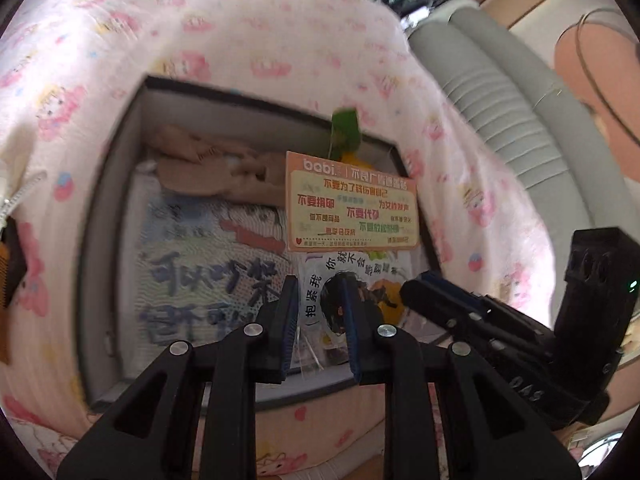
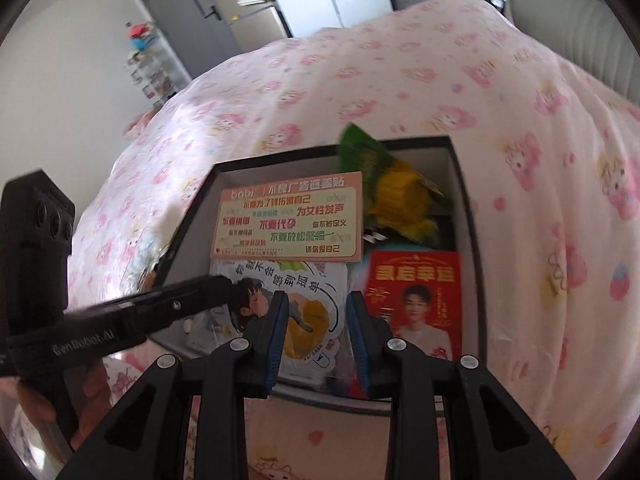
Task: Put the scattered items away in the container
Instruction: 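Carry the card with the right tool over the black box and release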
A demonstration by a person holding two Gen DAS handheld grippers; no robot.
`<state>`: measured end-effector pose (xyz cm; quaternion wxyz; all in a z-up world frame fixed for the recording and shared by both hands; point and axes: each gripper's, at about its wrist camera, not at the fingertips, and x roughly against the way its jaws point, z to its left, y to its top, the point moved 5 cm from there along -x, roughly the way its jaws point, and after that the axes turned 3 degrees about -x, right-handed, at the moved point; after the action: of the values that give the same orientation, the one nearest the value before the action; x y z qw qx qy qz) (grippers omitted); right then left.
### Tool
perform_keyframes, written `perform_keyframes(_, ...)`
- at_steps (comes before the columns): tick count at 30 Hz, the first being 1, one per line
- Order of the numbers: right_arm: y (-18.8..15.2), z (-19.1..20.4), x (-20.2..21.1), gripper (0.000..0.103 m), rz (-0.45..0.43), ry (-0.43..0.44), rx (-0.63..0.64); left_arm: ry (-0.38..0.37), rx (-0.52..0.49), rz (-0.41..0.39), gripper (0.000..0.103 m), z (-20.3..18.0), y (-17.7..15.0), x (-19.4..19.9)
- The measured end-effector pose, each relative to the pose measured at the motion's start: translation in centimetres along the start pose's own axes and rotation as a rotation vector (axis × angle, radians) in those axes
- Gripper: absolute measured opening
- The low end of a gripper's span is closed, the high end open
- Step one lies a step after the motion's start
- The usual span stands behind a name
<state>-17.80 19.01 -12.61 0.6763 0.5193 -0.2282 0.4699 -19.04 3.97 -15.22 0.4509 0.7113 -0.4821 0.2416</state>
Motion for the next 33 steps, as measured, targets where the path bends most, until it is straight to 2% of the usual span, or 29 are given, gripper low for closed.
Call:
perform_keyframes(6, -1.1, -3.2, -2.7, 0.026, 0.042, -0.042, -0.052, 0.016, 0.044, 0.091, 0.020, 0.4, -0.9, -4.0)
perform_keyframes(11, -1.6, -2.7, -3.4, 0.025, 0.063, -0.083, -0.016, 0.094, 0.062, 0.132, 0.020, 0.7, -2.1, -5.9)
perform_keyframes(15, -1.9, -2.4, -4.1, 0.025, 0.083, -0.107, 0.002, 0.182, 0.019, 0.157, 0.020, 0.6, -2.7, -6.3)
perform_keyframes(18, -1.7, -2.6, -3.5, 0.025, 0.063, -0.094, -0.012, 0.177, 0.034, 0.148, 0.022, 0.5, -2.7, -5.5)
perform_keyframes(21, -1.0, -3.3, -1.3, 0.025, -0.047, -0.098, -0.029, 0.178, 0.051, 0.106, 0.023, 0.6, -2.4, -4.3)
perform_keyframes(24, -0.1, -4.2, 0.4, 0.025, -0.129, -0.126, -0.061, 0.192, 0.074, 0.106, 0.024, 1.2, -2.4, -4.4)
perform_keyframes(28, 0.1, -5.8, 0.0, 0.025, -0.101, -0.185, -0.109, 0.179, 0.081, 0.151, 0.024, 1.2, -2.9, -5.6)
perform_keyframes(33, -0.3, -6.3, -1.0, 0.025, -0.048, -0.150, -0.149, 0.102, 0.044, 0.194, 0.024, -1.4, -3.9, -6.5)
